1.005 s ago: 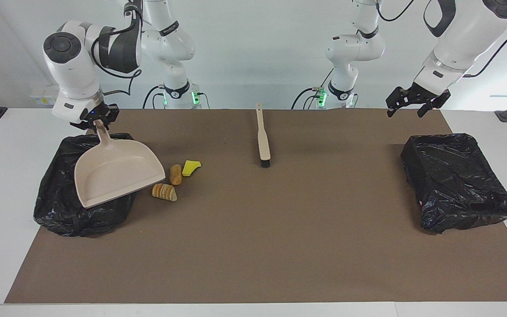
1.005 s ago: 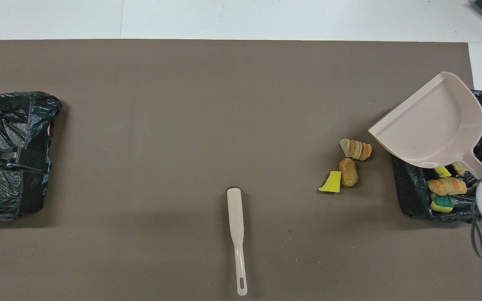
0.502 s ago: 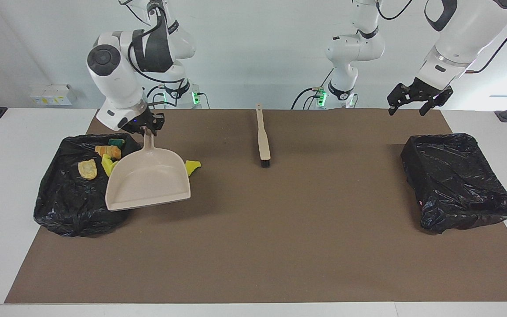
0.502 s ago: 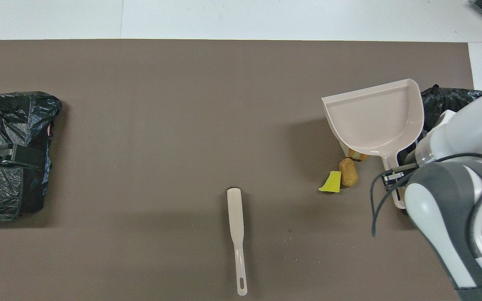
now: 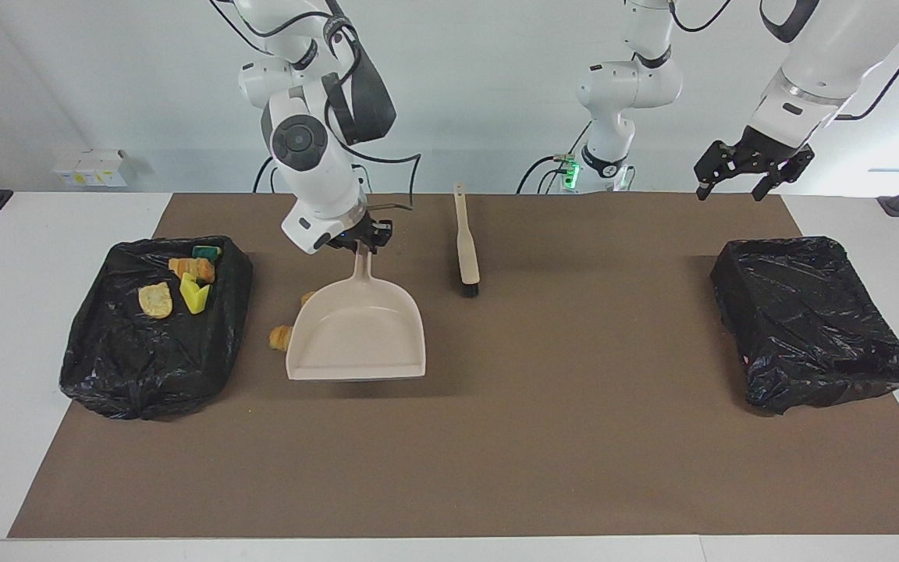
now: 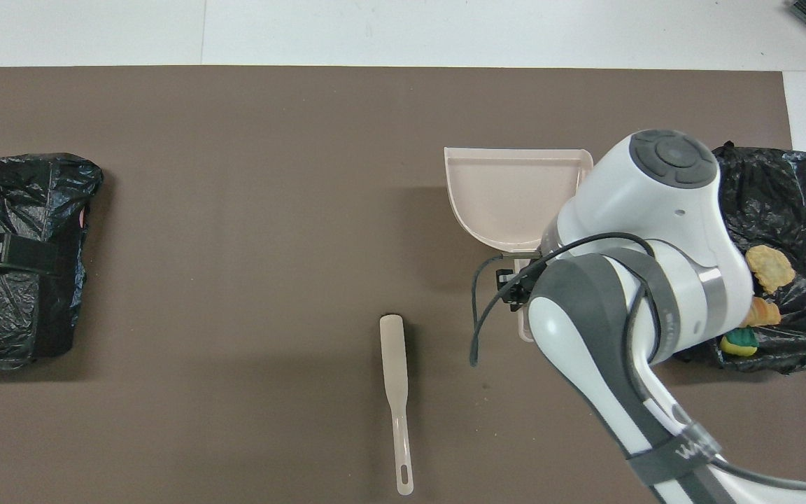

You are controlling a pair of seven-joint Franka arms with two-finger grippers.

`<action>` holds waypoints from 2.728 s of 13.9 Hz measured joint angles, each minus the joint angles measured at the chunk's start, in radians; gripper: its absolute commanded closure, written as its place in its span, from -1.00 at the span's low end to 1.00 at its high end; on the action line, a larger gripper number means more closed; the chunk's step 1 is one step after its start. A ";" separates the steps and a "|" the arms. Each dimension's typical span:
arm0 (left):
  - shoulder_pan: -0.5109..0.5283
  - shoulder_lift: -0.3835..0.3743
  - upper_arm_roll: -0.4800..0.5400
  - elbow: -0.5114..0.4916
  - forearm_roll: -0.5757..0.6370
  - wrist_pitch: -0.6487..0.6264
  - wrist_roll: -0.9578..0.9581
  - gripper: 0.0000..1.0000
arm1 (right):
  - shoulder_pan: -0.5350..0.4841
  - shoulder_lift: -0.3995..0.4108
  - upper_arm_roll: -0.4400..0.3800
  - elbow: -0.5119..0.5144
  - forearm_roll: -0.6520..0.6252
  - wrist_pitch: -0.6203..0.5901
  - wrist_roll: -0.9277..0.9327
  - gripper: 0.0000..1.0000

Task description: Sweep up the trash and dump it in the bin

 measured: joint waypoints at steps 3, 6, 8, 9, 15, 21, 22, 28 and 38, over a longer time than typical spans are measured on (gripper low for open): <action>0.000 -0.009 -0.005 0.001 0.000 -0.001 0.001 -1.00 | 0.054 0.105 -0.001 0.097 0.050 0.032 0.095 1.00; 0.000 -0.017 -0.006 0.001 0.000 -0.001 0.001 -1.00 | 0.103 0.221 -0.001 0.204 0.061 0.076 0.170 1.00; 0.000 -0.017 -0.006 0.001 0.000 -0.001 0.001 -1.00 | 0.143 0.304 -0.001 0.258 0.061 0.146 0.211 1.00; 0.000 -0.017 -0.006 0.001 0.000 -0.001 0.001 -1.00 | 0.161 0.345 -0.001 0.285 0.061 0.168 0.222 1.00; 0.000 -0.017 -0.006 0.001 0.000 -0.001 0.001 -1.00 | 0.210 0.471 -0.003 0.397 0.060 0.214 0.227 -0.99; 0.000 -0.017 -0.006 0.001 0.000 -0.001 0.001 -1.00 | 0.209 0.454 -0.005 0.415 0.059 0.224 0.227 -1.00; 0.000 -0.017 -0.006 0.001 0.000 -0.001 0.001 -1.00 | 0.209 0.445 -0.005 0.414 0.059 0.223 0.227 -1.00; 0.000 -0.017 -0.006 0.001 0.000 -0.001 0.001 -1.00 | 0.239 0.343 -0.003 0.287 0.024 0.195 0.226 -1.00; -0.002 -0.017 -0.019 0.000 -0.001 0.009 0.001 -1.00 | 0.318 -0.091 -0.003 -0.225 0.017 0.254 0.227 -1.00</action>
